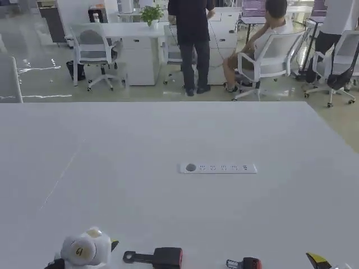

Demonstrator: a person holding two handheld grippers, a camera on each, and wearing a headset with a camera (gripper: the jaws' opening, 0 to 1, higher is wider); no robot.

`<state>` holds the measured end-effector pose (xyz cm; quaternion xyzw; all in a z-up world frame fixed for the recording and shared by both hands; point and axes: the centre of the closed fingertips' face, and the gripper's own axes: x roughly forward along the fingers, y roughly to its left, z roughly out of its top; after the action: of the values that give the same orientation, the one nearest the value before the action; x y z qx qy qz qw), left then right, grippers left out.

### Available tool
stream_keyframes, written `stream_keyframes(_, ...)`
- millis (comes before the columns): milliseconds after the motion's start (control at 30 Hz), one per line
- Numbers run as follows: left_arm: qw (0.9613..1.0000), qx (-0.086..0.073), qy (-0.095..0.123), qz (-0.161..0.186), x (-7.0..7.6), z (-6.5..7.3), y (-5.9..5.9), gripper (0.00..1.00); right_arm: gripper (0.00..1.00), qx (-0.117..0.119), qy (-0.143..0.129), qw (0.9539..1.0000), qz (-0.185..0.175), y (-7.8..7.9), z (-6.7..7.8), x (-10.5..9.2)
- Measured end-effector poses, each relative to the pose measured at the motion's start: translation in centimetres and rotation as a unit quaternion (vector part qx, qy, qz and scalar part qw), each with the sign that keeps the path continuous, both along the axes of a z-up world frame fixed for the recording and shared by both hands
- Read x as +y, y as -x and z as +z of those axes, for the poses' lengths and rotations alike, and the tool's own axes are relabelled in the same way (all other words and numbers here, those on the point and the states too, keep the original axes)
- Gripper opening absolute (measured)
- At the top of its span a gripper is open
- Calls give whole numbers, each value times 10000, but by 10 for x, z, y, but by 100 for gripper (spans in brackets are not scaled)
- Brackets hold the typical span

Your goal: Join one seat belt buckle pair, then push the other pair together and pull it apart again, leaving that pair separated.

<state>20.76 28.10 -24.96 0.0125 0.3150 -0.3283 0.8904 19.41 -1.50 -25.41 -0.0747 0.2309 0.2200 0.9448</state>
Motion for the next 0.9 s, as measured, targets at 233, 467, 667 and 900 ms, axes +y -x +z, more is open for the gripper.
stream_keyframes(233, 9994, -123, 241, 232, 21, 16, 36, 100, 97, -241, -86, 9997, -40, 23, 20, 0)
stream_keyframes(467, 9959, -361, 363, 739, 55, 28, 51, 100, 99, -294, -169, 9994, -105, 42, 25, -9)
stream_keyframes(667, 9960, -210, 222, 840, 63, 24, 63, 100, 100, -22, -147, 9999, -40, 56, 15, -14)
stream_keyframes(900, 9950, -351, 270, 891, 67, 32, 65, 100, 100, -50, -157, 9998, -79, 66, 16, -16)
